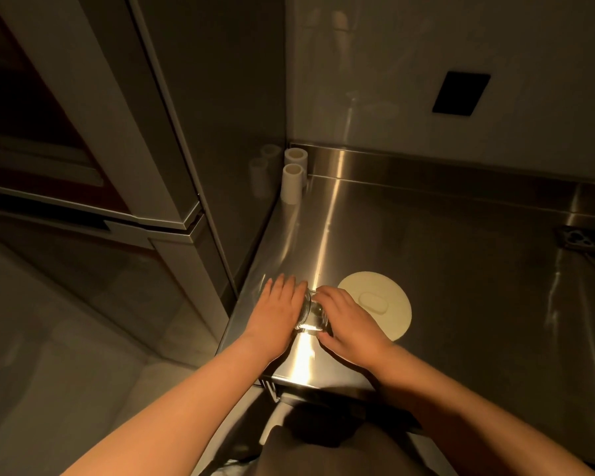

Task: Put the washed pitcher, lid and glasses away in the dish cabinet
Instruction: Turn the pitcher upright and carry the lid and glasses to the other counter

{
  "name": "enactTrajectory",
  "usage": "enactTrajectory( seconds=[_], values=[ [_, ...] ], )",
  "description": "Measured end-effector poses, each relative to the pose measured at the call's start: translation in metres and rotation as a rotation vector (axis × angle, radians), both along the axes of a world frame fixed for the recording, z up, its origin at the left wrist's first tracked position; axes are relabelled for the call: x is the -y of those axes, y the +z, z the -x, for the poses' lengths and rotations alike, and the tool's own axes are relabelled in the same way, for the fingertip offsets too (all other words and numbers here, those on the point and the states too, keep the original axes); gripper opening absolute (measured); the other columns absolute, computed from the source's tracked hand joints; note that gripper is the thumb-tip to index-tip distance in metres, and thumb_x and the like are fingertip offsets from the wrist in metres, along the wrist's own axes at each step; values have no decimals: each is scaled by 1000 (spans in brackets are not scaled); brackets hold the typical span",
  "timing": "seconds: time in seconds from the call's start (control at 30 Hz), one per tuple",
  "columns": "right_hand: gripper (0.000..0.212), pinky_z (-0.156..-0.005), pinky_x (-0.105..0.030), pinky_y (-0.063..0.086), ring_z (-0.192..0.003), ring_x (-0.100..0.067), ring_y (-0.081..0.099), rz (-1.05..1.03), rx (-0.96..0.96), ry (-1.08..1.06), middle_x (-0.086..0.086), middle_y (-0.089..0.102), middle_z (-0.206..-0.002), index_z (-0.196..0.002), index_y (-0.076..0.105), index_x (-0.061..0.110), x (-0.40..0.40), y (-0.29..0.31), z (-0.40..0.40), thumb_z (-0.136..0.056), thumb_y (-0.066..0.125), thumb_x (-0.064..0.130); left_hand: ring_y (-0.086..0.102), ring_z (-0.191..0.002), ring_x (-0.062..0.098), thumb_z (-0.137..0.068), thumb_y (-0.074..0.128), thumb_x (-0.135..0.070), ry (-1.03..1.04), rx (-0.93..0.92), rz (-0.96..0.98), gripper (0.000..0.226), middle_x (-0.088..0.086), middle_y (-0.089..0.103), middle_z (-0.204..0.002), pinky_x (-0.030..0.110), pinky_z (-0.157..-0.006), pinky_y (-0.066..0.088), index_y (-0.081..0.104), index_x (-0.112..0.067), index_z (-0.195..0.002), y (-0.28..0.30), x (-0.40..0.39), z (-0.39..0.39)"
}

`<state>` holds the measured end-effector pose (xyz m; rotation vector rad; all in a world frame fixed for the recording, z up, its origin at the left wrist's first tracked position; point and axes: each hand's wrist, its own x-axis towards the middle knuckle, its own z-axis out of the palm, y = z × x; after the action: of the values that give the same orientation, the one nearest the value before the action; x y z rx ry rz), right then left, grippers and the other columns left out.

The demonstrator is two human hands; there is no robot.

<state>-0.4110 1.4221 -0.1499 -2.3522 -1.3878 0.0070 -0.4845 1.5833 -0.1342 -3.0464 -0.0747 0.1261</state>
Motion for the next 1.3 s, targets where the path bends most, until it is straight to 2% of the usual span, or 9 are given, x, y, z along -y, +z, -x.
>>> enactTrajectory(
  seconds=[0.17,0.27,0.47,0.53,0.6,0.67,0.8,1.17,1.3],
  values=[
    [59,-95,-21,34,-121,-14,36,-61,24,10,-5,45,-132,-131,41,17,2,11,-1,-80,69,30,8,-146,23,-95,51,-32,-73,119,293,73,11,14,-157,26,-114,-4,8,-9,-150,7,3,-3],
    [59,-101,-20,30,-126,-13,35,-97,-33,-14,-1,40,-138,-135,36,20,0,14,-1,-85,64,35,11,-146,19,-95,53,-31,-88,166,405,71,7,18,-157,21,-113,2,13,-12,-150,9,4,-3],
    [56,-106,-15,17,-136,-12,27,-89,-44,-56,-1,32,-149,-140,38,18,-10,14,1,-90,60,31,24,-143,17,-92,59,-21,-67,216,483,73,6,25,-154,21,-114,15,14,-14,-150,9,4,-1],
    [55,-106,-14,13,-140,-11,20,-82,-30,-80,-1,30,-152,-141,39,18,-16,13,3,-91,60,28,25,-142,17,-93,57,-15,-59,219,490,75,7,21,-156,21,-113,19,10,-13,-151,11,3,-2],
    [54,-106,-14,11,-141,-10,12,-78,2,-90,1,24,-153,-142,38,17,-21,12,4,-92,58,24,18,-144,17,-94,52,-12,-53,213,478,75,8,10,-158,22,-113,18,3,-11,-151,12,3,-3],
    [56,-106,-15,13,-142,-10,7,-65,11,-78,4,14,-153,-145,34,15,-24,11,4,-94,57,17,16,-144,18,-95,52,-11,-33,220,471,75,8,6,-159,25,-113,23,2,-11,-151,14,3,-5],
    [66,-104,-18,22,-142,-8,-4,-28,-46,-67,9,0,-153,-149,19,17,-26,8,2,-94,52,2,34,-135,20,-92,55,-10,-15,225,478,74,9,14,-155,24,-101,38,11,-10,-151,18,-2,-10],
    [60,-105,-10,9,-142,-7,3,-73,-28,-114,9,8,-152,-146,28,16,-22,4,3,-93,55,7,36,-134,19,-90,58,-11,-33,212,432,75,7,16,-155,24,-101,39,14,-13,-150,21,0,-12],
    [49,-107,-8,6,-140,-4,12,-137,-47,-160,3,25,-153,-142,39,18,-20,5,4,-95,54,17,35,-136,19,-90,59,-10,-65,208,421,75,7,17,-155,24,-101,40,15,-13,-150,21,0,-12]
  ],
)
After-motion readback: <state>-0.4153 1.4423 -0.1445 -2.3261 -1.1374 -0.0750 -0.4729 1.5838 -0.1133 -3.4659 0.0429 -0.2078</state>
